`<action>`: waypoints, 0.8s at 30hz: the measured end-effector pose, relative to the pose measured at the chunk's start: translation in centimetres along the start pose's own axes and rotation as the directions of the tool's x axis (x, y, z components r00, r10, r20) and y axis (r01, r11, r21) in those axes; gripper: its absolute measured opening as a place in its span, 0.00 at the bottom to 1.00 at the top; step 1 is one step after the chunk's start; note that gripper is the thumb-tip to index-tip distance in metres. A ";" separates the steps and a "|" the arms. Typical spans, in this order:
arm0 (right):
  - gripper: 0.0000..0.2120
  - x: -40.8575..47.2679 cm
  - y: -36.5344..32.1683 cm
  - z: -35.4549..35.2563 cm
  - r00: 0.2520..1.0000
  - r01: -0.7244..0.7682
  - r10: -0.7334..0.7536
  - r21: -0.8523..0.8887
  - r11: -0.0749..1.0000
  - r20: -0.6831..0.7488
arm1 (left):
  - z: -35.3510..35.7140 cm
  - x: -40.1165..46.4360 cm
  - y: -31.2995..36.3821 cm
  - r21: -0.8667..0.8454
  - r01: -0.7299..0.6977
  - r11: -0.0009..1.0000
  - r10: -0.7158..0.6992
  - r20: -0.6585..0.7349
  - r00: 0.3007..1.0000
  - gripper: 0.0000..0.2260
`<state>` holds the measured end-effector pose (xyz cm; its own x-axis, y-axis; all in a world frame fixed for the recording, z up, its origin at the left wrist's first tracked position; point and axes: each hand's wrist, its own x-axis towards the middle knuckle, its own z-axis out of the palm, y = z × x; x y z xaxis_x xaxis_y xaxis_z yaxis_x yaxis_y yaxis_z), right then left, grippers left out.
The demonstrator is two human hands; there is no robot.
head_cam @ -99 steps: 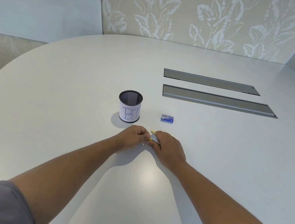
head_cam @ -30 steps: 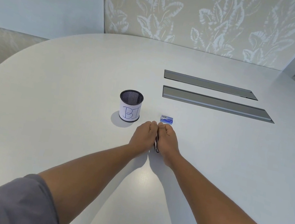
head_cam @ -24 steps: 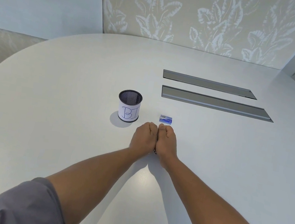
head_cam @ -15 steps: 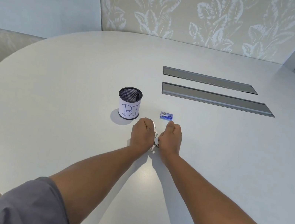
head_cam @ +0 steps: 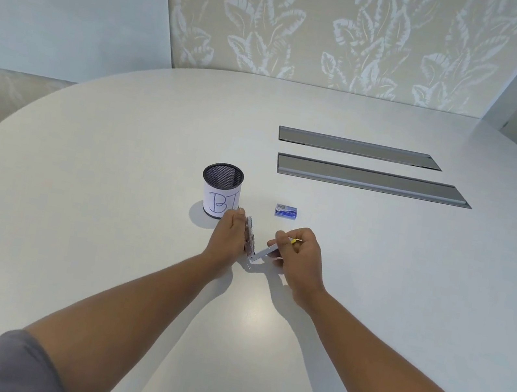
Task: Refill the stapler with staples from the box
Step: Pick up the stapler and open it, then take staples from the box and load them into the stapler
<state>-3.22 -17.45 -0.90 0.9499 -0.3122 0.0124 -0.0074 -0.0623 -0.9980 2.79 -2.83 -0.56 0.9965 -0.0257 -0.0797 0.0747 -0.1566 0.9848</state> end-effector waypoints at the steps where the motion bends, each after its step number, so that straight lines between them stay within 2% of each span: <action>1: 0.11 -0.1 0.0 -0.2 1.000 0.005 -0.005 -0.008 1.000 0.018 | -0.1 -0.2 0.1 -0.022 -0.011 1.000 0.011 -0.011 1.000 0.14; 4: 0.14 -0.1 -0.2 -0.8 0.999 -0.001 0.003 -0.058 0.998 0.033 | -0.2 -0.4 0.0 -0.052 -0.026 0.998 0.025 -0.012 1.000 0.12; 7: 0.17 -0.1 -0.2 -2.2 0.999 0.003 0.004 -0.129 0.992 0.053 | -0.4 -0.6 0.4 -0.145 0.019 0.989 -0.011 0.052 0.999 0.10; 11: 0.17 -0.5 0.0 -3.2 0.995 0.081 -0.057 -0.321 0.944 0.083 | -0.5 -0.6 1.4 -0.234 0.073 0.969 -0.045 0.121 0.992 0.11; 15: 0.12 -0.8 0.1 -2.6 0.978 0.200 -0.139 -0.503 0.841 0.156 | -0.7 -0.3 1.6 -0.249 0.140 0.958 -0.103 0.156 0.982 0.10; 17: 0.10 -0.9 -0.1 -2.3 0.969 0.221 -0.106 -0.587 0.779 0.224 | -1.0 -0.1 1.8 -0.271 0.187 0.944 -0.144 0.171 0.975 0.10; 21: 0.20 -1.0 -1.2 -1.4 0.957 0.217 0.018 -0.755 0.619 0.290 | -0.9 0.4 1.8 -0.327 0.268 0.906 -0.221 0.173 0.960 0.10; 24: 0.17 -1.2 -1.4 -0.7 0.954 0.218 0.057 -0.815 0.537 0.293 | -0.3 0.6 1.7 -0.344 0.283 0.895 -0.241 0.162 0.957 0.10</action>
<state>-4.62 -17.65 0.54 0.9977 -0.0235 -0.0630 -0.0511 -0.8739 -0.4833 3.52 -2.81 1.12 0.9295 -0.1467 -0.3383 0.3623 0.1919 0.9121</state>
